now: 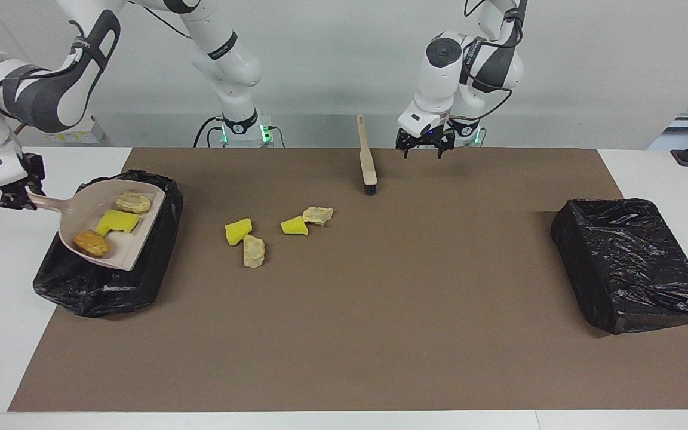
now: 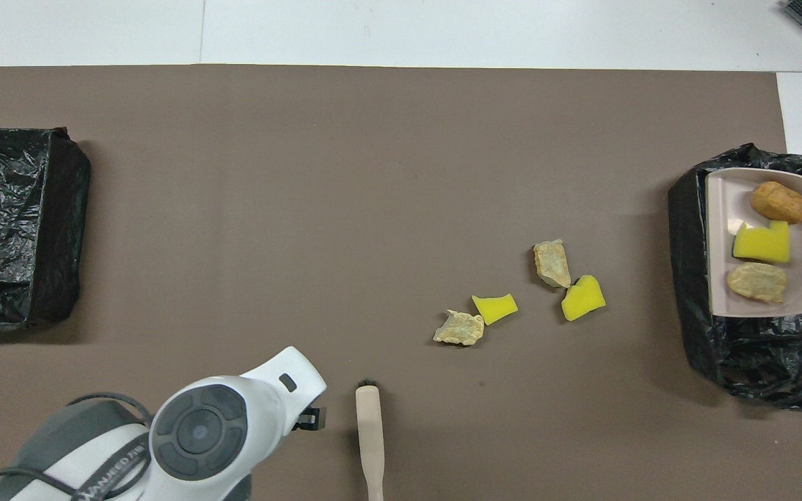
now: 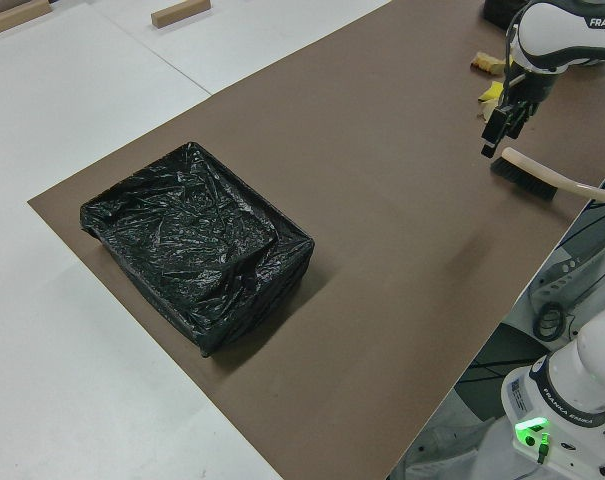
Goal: Sweep and dump trash in bin
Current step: 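Tip the dustpan over the bin with the right gripper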
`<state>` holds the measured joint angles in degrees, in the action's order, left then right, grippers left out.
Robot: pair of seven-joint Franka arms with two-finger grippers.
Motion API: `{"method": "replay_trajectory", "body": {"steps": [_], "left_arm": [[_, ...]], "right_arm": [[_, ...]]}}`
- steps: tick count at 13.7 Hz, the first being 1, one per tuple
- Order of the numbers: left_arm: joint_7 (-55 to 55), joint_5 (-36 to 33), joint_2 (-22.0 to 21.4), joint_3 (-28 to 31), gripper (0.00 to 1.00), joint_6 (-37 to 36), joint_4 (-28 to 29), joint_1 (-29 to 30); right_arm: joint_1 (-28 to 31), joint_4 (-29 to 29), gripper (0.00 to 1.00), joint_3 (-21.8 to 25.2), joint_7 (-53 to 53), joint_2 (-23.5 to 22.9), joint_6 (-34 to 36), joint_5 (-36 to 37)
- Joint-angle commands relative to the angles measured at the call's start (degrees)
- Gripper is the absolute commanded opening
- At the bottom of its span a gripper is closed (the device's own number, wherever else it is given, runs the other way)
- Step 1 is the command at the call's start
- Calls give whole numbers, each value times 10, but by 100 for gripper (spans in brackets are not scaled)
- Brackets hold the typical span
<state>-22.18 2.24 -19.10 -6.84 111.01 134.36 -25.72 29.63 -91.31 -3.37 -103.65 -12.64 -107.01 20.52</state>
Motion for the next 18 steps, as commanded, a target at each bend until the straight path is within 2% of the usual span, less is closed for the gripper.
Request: {"method": "replay_trajectory", "body": {"steps": [1, 5, 8, 11, 14, 18], "left_arm": [[112, -10, 16, -7, 100, -36, -86, 86], [249, -10, 79, -7, 100, -143, -263, 171], [253, -10, 94, -6, 100, -198, -348, 196], [253, -13, 138, -5, 100, -264, -436, 198], [254, -12, 160, -5, 100, -293, -487, 217], [257, -22, 151, -3, 100, -304, -486, 217]], "right_arm": [[1, -12, 0, 0, -3, 14, -10, 78], [-35, -53, 0, -1, 90, 34, -13, 212], [-73, -98, 0, -1, 171, 61, -1, 285], [-101, -91, 0, -1, 194, 63, 43, 334], [-103, -90, 0, -1, 185, 79, 48, 346], [-100, -60, 0, -5, 144, 94, 49, 314]]}}
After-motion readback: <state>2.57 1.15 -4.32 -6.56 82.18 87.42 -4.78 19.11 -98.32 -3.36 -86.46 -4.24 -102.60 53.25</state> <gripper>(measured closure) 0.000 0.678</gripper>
